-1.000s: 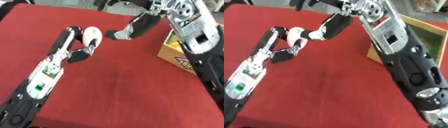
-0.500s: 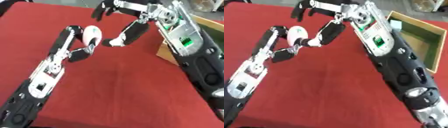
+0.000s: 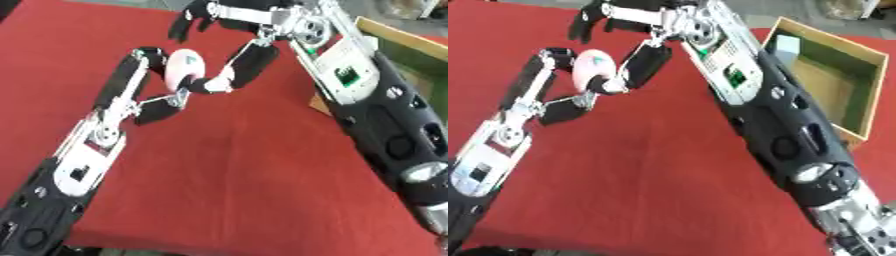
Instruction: Pick up the objects with one hand, pass them to the other hand, and then place them into the box on the other side of the table.
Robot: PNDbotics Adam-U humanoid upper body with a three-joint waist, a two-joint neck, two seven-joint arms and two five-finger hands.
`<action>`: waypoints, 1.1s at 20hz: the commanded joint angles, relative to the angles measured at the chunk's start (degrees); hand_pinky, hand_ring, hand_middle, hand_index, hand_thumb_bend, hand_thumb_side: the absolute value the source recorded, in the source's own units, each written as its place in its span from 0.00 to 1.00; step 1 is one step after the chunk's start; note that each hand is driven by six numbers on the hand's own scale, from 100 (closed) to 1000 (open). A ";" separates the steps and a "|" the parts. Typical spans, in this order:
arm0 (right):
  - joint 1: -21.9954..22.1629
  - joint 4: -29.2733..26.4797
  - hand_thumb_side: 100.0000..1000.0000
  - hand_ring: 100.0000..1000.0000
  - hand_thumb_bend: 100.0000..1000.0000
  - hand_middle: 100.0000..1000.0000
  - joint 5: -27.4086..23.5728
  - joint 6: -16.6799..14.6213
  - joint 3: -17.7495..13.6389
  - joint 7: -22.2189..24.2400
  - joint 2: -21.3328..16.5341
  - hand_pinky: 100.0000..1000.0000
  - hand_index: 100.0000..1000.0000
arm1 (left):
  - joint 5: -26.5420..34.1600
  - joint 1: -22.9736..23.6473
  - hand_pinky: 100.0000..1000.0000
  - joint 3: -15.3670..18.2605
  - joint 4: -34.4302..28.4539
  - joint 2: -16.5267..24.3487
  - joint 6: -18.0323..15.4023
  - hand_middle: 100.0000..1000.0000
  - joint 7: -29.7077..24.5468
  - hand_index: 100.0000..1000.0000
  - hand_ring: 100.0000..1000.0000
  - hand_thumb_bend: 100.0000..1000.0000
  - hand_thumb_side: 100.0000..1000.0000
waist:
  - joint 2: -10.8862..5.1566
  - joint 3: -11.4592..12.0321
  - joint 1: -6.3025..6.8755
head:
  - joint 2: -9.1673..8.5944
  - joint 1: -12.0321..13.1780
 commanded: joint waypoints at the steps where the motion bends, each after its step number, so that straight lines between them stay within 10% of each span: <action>1: -1.21 0.62 0.16 0.93 0.37 0.70 1.11 -1.23 -0.44 -0.01 0.07 0.84 0.80 | -0.10 -0.40 0.66 -0.20 -1.44 0.72 -0.91 0.45 -0.48 0.36 0.44 0.00 0.12 | -1.76 -0.10 -0.63 | 0.14 -0.06; 22: -1.02 4.10 0.18 0.93 0.38 0.70 4.48 -3.09 -1.00 -1.13 0.80 0.84 0.79 | -4.31 -0.22 0.67 -0.99 -4.36 0.90 -3.67 0.46 -2.09 0.36 0.45 0.00 0.10 | -1.10 0.73 -0.47 | 0.04 -1.21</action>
